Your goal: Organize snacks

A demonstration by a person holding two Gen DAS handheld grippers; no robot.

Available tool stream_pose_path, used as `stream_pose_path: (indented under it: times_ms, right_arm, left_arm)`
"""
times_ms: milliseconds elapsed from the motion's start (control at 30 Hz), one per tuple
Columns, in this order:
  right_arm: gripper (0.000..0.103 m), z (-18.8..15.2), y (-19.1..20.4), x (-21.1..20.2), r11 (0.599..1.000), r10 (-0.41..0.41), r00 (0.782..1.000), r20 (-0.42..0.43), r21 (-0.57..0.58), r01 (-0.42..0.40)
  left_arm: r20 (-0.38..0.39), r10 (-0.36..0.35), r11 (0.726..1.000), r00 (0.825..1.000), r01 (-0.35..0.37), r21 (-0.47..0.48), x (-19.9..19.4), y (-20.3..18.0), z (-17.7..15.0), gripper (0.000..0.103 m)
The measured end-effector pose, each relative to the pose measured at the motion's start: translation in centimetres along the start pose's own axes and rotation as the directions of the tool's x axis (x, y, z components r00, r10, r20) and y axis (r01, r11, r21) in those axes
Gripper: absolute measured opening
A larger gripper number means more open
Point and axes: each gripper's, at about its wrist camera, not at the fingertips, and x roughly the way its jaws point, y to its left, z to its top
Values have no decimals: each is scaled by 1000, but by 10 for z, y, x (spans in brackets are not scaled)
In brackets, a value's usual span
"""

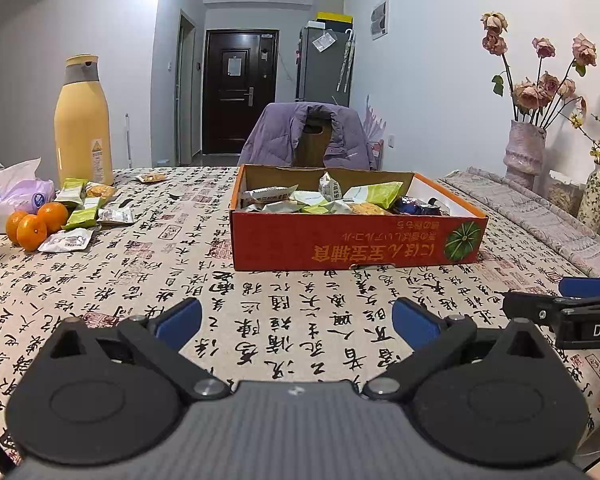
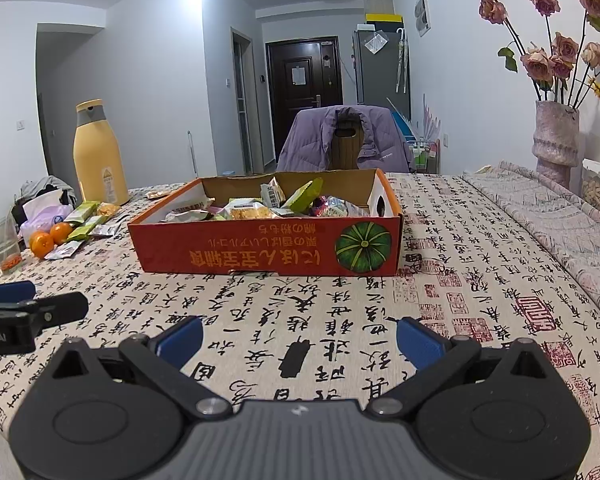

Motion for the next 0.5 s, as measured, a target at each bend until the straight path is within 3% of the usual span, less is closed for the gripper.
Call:
stream_pose_path:
  times_ms: [500]
  right_arm:
    - [103,-1,0,0,1000,0,1000,-2,0,0]
  left_arm:
    - [2,-1,1000,1000,1,3,0,0,0,103]
